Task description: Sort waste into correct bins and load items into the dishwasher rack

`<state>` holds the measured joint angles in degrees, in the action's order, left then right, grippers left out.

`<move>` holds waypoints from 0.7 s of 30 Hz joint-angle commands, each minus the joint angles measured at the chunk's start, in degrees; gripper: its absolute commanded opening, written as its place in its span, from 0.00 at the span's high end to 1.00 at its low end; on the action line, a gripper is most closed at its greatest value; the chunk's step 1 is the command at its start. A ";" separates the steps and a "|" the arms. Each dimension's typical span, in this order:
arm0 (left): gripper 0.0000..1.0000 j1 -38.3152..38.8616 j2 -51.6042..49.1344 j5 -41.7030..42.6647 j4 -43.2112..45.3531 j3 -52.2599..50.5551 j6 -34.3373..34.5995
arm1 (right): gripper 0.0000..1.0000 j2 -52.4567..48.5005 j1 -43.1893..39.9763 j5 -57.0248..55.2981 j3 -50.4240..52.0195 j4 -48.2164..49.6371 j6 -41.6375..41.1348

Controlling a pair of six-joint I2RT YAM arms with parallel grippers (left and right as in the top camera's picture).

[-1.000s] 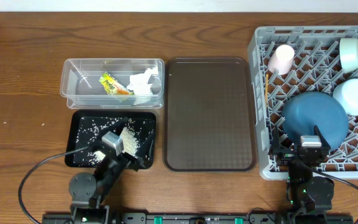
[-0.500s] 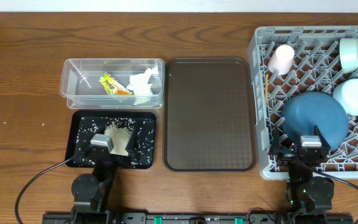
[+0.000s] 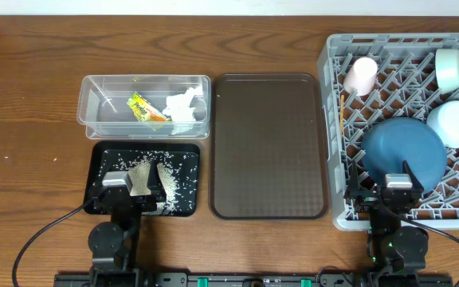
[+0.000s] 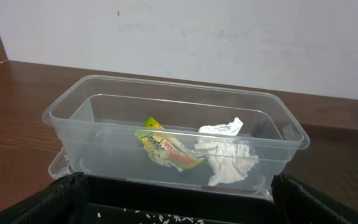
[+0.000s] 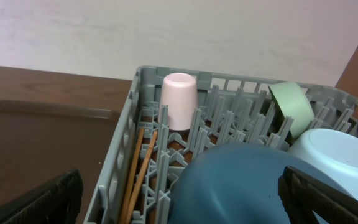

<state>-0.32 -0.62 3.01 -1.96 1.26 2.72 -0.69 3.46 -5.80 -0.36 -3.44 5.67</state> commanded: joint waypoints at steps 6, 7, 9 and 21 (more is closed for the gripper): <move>0.04 -0.20 0.55 -1.11 -1.99 -1.05 -1.22 | 0.01 0.37 -0.42 0.07 0.07 -0.24 0.63; 0.04 -0.20 0.55 -1.11 -1.99 -1.03 -1.22 | 0.01 0.37 -0.42 0.07 0.07 -0.24 0.63; 0.04 -0.20 0.55 -1.11 -1.99 -1.03 -1.22 | 0.01 0.37 -0.42 0.07 0.07 -0.24 0.63; 0.04 0.39 0.52 -1.11 -1.97 -1.05 -1.22 | 0.01 0.37 -0.42 0.07 0.07 -0.24 0.63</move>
<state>-0.27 -0.62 3.01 -1.96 1.26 2.66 -0.69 3.44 -5.80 -0.36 -3.44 5.67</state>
